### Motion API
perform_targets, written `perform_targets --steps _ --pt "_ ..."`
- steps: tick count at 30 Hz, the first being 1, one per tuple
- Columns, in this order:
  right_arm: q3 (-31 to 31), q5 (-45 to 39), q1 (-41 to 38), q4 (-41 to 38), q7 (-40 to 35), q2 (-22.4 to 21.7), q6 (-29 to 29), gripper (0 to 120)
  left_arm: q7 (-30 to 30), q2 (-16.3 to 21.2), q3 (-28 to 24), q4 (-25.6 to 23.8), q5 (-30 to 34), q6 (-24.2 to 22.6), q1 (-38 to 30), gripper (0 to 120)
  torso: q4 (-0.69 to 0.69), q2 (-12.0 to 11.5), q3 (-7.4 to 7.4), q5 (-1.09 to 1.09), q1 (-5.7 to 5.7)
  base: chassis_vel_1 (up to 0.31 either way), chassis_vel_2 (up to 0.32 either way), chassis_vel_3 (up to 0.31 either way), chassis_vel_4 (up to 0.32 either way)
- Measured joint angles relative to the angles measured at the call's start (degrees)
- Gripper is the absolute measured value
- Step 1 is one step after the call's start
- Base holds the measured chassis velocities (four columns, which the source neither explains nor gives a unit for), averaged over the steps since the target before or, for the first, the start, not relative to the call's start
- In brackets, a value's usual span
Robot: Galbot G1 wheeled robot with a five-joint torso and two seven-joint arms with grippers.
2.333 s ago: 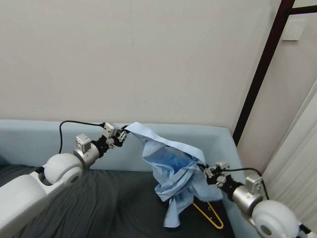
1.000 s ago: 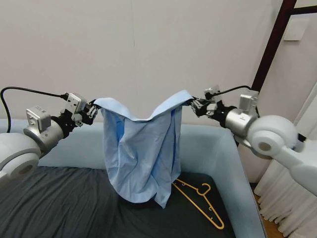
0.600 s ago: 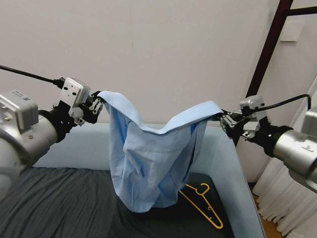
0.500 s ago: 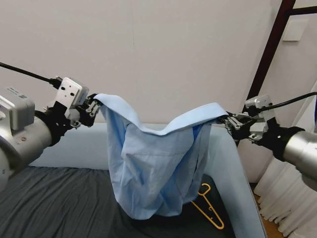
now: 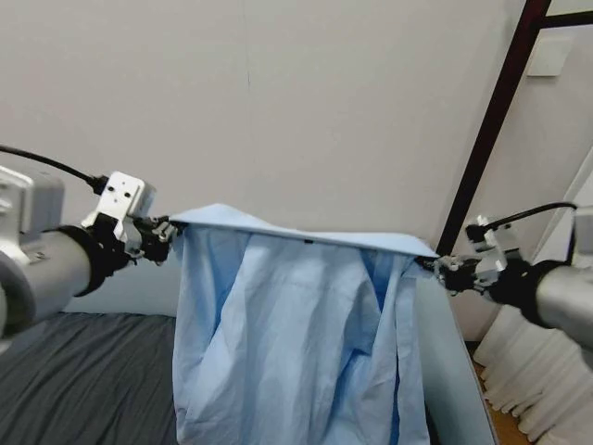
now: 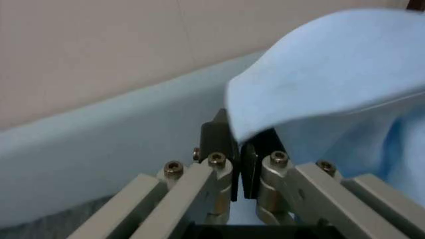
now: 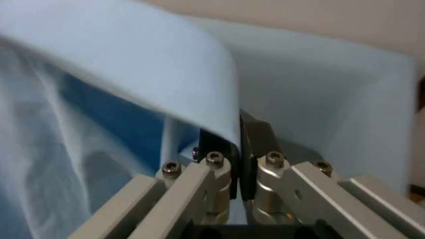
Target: Pick up the clothes from the sofa and hang them on the clothes hanger.
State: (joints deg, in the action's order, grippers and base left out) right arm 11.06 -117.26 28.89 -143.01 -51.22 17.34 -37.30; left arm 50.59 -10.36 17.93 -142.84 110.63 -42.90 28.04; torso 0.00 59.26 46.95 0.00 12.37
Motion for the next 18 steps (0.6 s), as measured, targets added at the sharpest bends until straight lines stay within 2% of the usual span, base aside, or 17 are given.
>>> perform_targets --steps 1,3,4,7,8,10,11,12,16,17,18 --pt "0.0 0.0 0.0 0.0 0.0 0.0 0.0 0 0.0 0.0 0.0 0.0 0.0 0.0 0.0 0 0.0 0.0 0.0 0.0 0.0 0.0 0.0 0.0 0.0" --pt "-8.5 7.5 0.6 0.3 5.0 3.4 0.8 0 0.1 -4.0 -7.4 0.0 -4.6 0.5 1.3 0 0.0 0.0 0.0 -0.01 0.0 0.0 0.0 0.0 0.0" --pt "-12.9 11.0 0.7 1.9 7.2 5.4 0.9 0 -0.6 -6.6 -12.8 0.4 -7.9 1.1 1.6 0 0.0 0.0 0.0 -0.02 0.0 0.0 0.0 0.0 0.0" --pt "-21.5 18.7 0.5 7.7 10.3 11.9 1.5 0 -1.4 -12.4 -21.1 5.8 -13.7 2.4 1.7 0 -0.01 0.0 0.01 0.02 0.0 0.0 0.0 0.0 0.0" --pt "-21.5 18.7 0.5 7.7 10.3 11.9 1.5 0 -1.4 -12.4 -21.1 5.8 -13.7 2.4 1.7 0 -0.01 0.0 0.01 0.02 0.0 0.0 0.0 0.0 0.0" --pt "-26.4 24.8 -0.2 14.6 13.1 16.5 2.5 0 -2.2 -16.6 -25.1 11.7 -18.3 3.3 1.6 0 0.01 0.0 0.01 0.01 0.0 0.0 0.0 0.0 0.0" --pt "-28.8 28.8 -0.6 19.4 15.1 19.7 3.3 0 -3.8 -19.7 -27.3 16.8 -22.6 4.4 1.9 0 0.01 0.0 0.02 0.02 0.01 0.0 0.0 0.0 0.0" --pt "-28.8 28.8 -0.6 19.4 15.1 19.7 3.3 0 -3.8 -19.7 -27.3 16.8 -22.6 4.4 1.9 0 0.01 0.0 0.02 0.02 0.01 0.0 0.0 0.0 0.0" --pt "-32.2 36.7 -1.0 30.4 17.7 27.0 5.7 0 -7.9 -27.3 -30.1 28.8 -32.5 7.2 2.5 0 0.02 0.0 0.03 -0.01 0.02 0.0 0.0 0.0 0.0" --pt "-32.2 36.7 -1.0 30.4 17.7 27.0 5.7 0 -7.9 -27.3 -30.1 28.8 -32.5 7.2 2.5 0 0.02 0.0 0.03 -0.01 0.02 0.0 0.0 0.0 0.0" --pt "-32.4 38.4 -0.9 32.3 18.5 28.3 6.4 0 -8.5 -28.7 -30.4 31.1 -33.9 7.9 2.5 0 0.01 0.0 0.01 0.01 0.01 0.0 0.0 0.0 0.0"
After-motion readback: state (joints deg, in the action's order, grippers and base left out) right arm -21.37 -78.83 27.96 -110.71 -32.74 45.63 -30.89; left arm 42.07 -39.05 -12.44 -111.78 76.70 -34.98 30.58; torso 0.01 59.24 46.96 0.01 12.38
